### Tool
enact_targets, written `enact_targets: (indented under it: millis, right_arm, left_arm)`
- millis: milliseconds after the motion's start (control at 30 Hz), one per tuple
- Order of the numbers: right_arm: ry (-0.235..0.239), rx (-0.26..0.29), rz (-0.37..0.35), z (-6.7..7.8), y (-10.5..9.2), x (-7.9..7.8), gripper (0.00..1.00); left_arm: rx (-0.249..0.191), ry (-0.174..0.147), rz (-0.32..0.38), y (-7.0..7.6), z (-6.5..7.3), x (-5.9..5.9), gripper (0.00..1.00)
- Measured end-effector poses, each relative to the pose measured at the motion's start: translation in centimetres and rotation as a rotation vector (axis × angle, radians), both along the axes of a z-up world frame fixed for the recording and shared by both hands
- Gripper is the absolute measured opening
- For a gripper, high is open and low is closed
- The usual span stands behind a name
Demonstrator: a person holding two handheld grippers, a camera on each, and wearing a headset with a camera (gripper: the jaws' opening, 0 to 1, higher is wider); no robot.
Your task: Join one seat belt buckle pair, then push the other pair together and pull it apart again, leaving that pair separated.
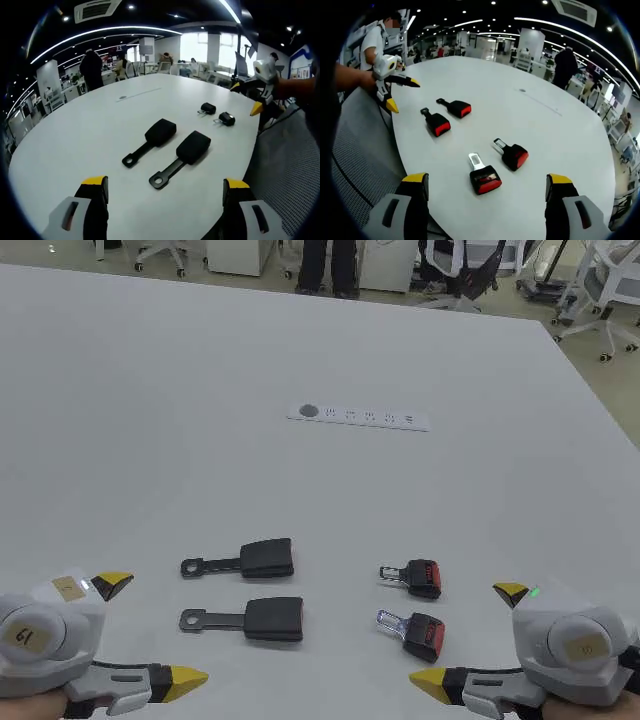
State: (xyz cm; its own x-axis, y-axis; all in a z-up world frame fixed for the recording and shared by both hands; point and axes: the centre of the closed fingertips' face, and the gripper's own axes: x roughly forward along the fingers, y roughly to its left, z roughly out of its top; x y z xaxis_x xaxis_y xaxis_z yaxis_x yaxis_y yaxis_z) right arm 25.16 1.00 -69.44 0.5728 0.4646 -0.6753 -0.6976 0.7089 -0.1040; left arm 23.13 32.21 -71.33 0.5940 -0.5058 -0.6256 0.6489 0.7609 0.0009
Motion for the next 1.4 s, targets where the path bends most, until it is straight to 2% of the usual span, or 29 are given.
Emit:
enact_targets:
  millis: [433,900,1400]
  right_arm:
    - [-0.005,0.002,-0.005,-0.15,-0.31,0.2,0.99]
    - [-0.006,0.001,-0.003,0.17,-0.16,-0.31,0.99]
    - [-0.011,-0.002,-0.005,0.19,-0.48,-0.5,0.99]
  left_arm:
    - [0.006,0.005,0.0,0.31,-0.28,0.07,0.96]
    - [0.007,0.001,0.0,0.48,-0.36,0.18,0.96]
    - [0.002,-0.003,-0.006,0.19,-0.17,0.02,0.96]
